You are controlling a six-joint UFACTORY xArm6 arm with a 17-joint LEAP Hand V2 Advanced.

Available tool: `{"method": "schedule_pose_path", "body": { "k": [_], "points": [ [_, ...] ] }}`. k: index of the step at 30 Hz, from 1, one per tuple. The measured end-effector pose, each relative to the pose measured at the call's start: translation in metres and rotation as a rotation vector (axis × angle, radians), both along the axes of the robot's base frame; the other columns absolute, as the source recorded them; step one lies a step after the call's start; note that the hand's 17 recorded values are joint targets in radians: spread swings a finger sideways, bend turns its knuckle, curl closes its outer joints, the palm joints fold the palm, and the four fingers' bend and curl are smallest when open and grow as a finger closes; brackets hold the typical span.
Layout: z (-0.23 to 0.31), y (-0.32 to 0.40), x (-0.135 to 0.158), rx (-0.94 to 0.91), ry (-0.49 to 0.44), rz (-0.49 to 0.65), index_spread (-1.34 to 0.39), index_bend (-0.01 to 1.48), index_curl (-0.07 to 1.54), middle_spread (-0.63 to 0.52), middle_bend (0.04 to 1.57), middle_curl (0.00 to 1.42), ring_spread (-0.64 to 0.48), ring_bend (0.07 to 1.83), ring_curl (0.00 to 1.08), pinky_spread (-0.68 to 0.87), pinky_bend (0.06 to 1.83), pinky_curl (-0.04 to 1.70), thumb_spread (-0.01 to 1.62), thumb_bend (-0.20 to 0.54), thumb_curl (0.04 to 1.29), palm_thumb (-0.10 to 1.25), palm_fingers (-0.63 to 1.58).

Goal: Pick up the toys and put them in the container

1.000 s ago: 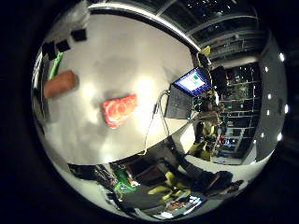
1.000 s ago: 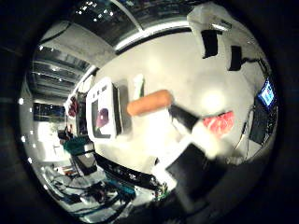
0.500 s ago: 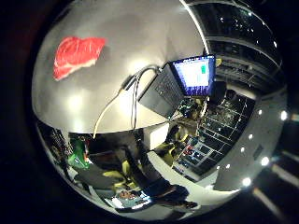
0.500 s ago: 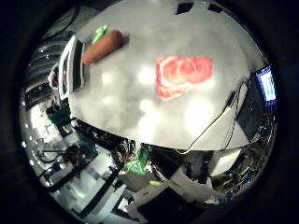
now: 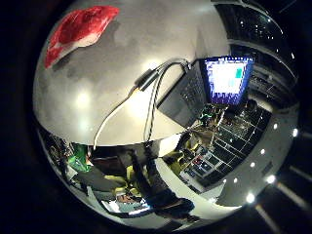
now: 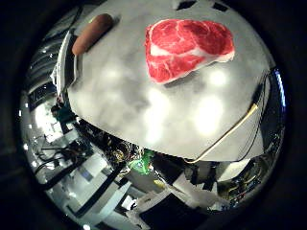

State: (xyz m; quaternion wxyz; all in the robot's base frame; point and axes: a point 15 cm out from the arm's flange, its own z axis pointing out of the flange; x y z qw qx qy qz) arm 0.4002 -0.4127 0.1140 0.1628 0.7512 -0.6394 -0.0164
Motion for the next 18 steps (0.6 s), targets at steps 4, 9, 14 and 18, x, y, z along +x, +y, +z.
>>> {"method": "schedule_pose_path", "body": {
  "k": [4,9,14,18],
  "points": [
    [-0.003,0.011,0.009,0.014,-0.01,0.007,-0.4,0.14,0.22,0.06,0.18,0.27,0.16,0.28,0.23,0.35,0.41,0.32,0.9,-0.029,0.3,0.53,-0.04],
    [-0.014,0.023,0.016,0.029,0.0,0.022,-0.4,0.15,0.22,0.05,0.18,0.28,0.16,0.28,0.24,0.35,0.41,0.32,0.91,-0.029,0.3,0.55,-0.04],
    [-0.034,0.034,0.019,0.049,0.027,0.035,-0.4,0.15,0.22,0.05,0.18,0.28,0.16,0.28,0.25,0.36,0.41,0.32,0.91,-0.028,0.3,0.55,-0.04],
    [-0.05,0.038,0.017,0.064,0.048,0.038,-0.39,0.16,0.24,0.04,0.18,0.28,0.14,0.28,0.25,0.35,0.42,0.32,0.91,-0.027,0.3,0.57,-0.02]
  ]
}}
